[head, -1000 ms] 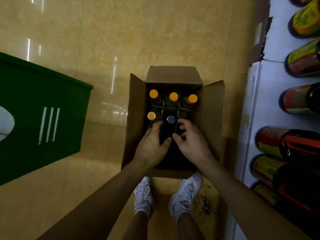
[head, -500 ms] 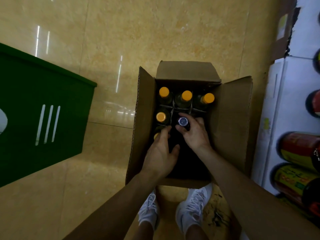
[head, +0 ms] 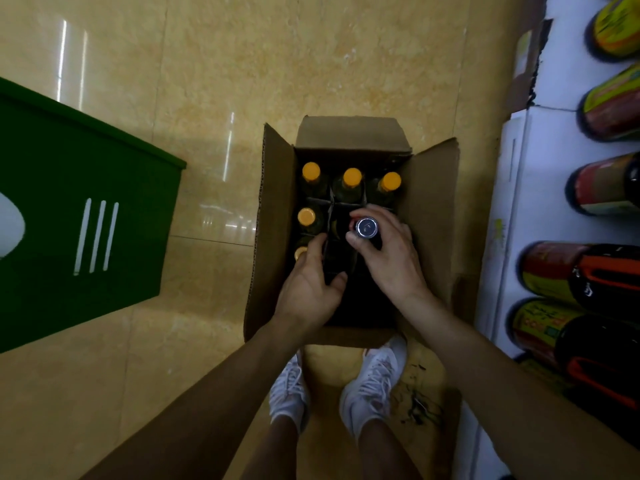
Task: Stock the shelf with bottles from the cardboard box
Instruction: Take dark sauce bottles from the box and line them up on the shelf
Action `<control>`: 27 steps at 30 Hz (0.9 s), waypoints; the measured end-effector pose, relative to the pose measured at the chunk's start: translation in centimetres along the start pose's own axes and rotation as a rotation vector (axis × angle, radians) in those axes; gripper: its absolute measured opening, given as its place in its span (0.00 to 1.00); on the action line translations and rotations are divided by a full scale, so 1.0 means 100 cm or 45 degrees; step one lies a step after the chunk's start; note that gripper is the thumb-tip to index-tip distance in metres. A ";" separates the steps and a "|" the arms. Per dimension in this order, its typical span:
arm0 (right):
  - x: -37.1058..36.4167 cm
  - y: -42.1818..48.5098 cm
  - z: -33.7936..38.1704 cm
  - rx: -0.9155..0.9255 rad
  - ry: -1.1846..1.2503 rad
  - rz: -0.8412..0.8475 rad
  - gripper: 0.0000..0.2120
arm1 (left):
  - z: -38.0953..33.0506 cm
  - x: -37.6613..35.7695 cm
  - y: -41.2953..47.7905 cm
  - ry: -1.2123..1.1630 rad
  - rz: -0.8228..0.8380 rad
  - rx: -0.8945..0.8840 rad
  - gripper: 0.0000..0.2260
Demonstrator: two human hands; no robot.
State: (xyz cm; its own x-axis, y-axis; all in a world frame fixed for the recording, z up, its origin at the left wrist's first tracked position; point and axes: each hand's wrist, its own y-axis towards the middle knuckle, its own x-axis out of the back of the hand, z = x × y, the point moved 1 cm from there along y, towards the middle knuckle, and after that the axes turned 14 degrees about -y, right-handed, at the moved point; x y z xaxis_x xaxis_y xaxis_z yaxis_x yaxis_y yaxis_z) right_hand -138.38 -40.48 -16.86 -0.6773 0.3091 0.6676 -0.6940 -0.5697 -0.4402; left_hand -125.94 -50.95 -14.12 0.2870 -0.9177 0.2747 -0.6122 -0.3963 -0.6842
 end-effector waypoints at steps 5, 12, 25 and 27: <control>0.050 -0.034 0.037 0.081 0.023 -0.004 0.18 | -0.033 0.006 -0.025 -0.049 0.015 -0.045 0.38; 0.138 -0.092 0.107 0.187 0.164 -0.044 0.19 | -0.109 0.032 -0.078 -0.017 -0.005 -0.178 0.40; 0.316 -0.208 0.246 0.236 0.221 -0.245 0.09 | -0.272 0.078 -0.235 -0.195 0.039 -0.540 0.28; 0.342 -0.226 0.267 0.242 0.236 -0.316 0.13 | -0.300 0.085 -0.259 -0.220 0.061 -0.596 0.28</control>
State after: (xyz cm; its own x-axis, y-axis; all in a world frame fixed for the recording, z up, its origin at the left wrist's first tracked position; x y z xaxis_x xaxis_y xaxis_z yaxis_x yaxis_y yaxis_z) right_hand -139.36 -37.35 31.93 -0.5388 0.5787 0.6122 -0.7967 -0.5862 -0.1471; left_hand -129.70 -49.31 26.20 0.3440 -0.9328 0.1075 -0.8812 -0.3603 -0.3060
